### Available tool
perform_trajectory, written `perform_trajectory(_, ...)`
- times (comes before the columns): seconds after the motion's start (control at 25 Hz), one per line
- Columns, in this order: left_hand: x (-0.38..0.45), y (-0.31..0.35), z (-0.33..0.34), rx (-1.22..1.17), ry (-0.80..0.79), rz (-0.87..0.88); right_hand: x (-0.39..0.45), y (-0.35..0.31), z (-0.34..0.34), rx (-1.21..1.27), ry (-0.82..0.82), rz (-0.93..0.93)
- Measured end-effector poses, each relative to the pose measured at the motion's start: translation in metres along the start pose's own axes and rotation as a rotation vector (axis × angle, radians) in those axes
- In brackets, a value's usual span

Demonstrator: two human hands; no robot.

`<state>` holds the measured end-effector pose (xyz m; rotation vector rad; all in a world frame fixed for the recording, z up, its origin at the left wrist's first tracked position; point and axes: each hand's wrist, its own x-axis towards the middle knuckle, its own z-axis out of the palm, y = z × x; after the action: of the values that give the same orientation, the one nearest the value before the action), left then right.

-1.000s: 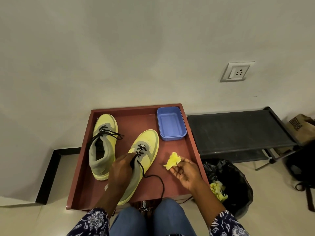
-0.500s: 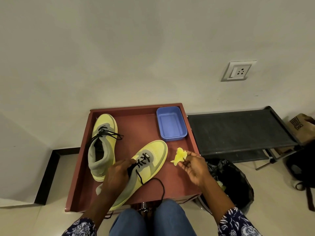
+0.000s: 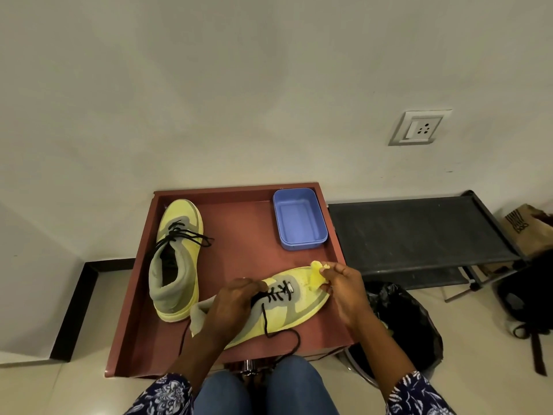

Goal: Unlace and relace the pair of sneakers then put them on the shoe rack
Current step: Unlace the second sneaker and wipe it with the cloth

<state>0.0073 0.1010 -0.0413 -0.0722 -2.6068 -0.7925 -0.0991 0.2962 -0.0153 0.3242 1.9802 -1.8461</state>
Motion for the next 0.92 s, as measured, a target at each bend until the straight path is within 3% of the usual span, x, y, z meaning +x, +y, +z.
perform_trajectory(0.12,0.008,0.004,0.01,0.015,0.044,0.057,0.007,0.003,-0.009,-0.564,0.162,-0.274)
perform_trajectory(0.2,0.005,0.002,0.014,0.09,0.068,0.062,0.009,0.006,-0.01,-0.873,0.129,-0.382)
perform_trajectory(0.28,-0.004,0.001,0.016,0.166,0.073,0.011,0.009,0.016,-0.004,-1.026,0.023,-0.356)
perform_trajectory(0.44,-0.015,-0.001,0.017,0.152,0.058,0.01,-0.002,0.032,0.014,-1.11,0.008,-0.272)
perform_trajectory(0.68,-0.018,-0.006,0.023,0.198,0.058,0.029,-0.014,0.036,0.026,-1.004,-0.162,-0.478)
perform_trajectory(0.92,-0.019,-0.004,0.026,0.207,0.069,0.029,0.015,0.027,-0.011,-1.287,-0.1,-0.383)
